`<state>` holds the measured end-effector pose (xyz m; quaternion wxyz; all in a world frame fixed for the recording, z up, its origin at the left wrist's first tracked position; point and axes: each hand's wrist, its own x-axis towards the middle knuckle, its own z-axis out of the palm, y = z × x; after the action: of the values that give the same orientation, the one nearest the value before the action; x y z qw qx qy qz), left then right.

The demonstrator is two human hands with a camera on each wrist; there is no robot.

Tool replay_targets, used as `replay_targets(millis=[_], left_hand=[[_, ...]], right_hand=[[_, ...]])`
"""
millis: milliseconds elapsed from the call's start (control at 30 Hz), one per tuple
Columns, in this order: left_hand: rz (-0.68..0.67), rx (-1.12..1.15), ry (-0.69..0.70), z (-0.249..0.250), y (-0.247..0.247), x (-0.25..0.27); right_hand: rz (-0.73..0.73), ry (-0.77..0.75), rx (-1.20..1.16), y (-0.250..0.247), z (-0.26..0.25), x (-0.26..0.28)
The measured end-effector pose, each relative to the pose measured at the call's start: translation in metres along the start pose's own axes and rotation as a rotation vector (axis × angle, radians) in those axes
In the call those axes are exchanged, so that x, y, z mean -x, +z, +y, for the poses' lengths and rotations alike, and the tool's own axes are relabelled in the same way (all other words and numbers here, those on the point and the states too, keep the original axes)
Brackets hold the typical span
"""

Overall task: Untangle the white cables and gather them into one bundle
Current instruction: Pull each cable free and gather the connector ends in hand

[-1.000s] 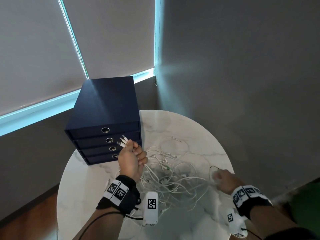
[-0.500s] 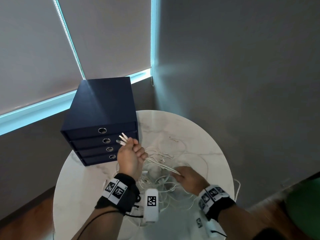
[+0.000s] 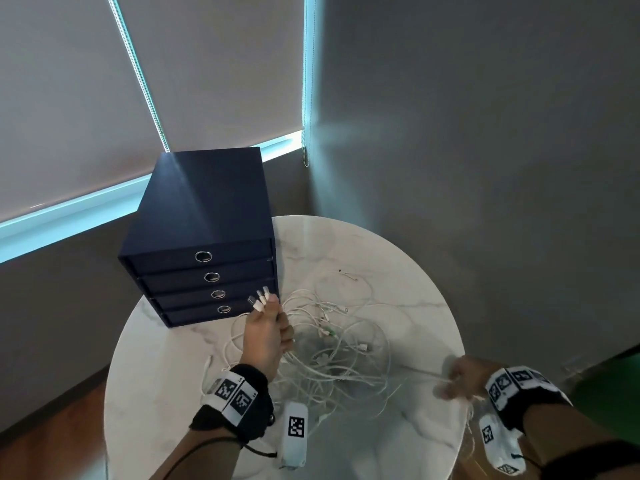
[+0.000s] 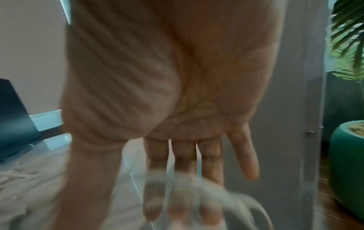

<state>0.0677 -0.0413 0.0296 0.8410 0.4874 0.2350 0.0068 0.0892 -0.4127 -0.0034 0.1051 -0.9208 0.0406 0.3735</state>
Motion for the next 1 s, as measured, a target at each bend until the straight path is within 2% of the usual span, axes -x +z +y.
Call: replay_targets(millis=[67,167,267,367,467,567,767,900,1000], left_hand=[[0.015,-0.044,-0.001,-0.008,0.001,-0.002],[0.02,-0.087,-0.02,-0.016,-0.001,-0.006],[0.017,-0.106,-0.029,-0.018,-0.003,-0.007],[0.018,-0.107,-0.027,-0.02,-0.005,-0.007],[0.015,-0.121,-0.027,-0.021,-0.008,-0.007],[0.026,-0.113,-0.022,-0.018,-0.007,-0.006],[0.039,-0.115,-0.01,-0.011,-0.005,-0.005],[0.027,-0.102,-0.009,-0.008,-0.003,-0.007],[0.0,-0.104,-0.003,-0.005,0.0,-0.01]], right_hand=[[-0.016,-0.117,-0.086,-0.002,-0.016,-0.004],[0.119,-0.266,-0.318,-0.003,-0.053,-0.01],[0.281,-0.347,-0.297,-0.002,-0.093,-0.017],[0.33,-0.364,-0.212,0.003,-0.129,-0.025],[0.312,-0.292,-0.111,0.015,-0.147,-0.035],[0.297,-0.235,0.003,0.033,-0.15,-0.046],[0.314,-0.275,0.007,0.048,-0.154,-0.046],[0.358,-0.257,-0.198,0.031,-0.151,-0.042],[0.502,-0.357,-0.438,-0.008,-0.16,-0.038]])
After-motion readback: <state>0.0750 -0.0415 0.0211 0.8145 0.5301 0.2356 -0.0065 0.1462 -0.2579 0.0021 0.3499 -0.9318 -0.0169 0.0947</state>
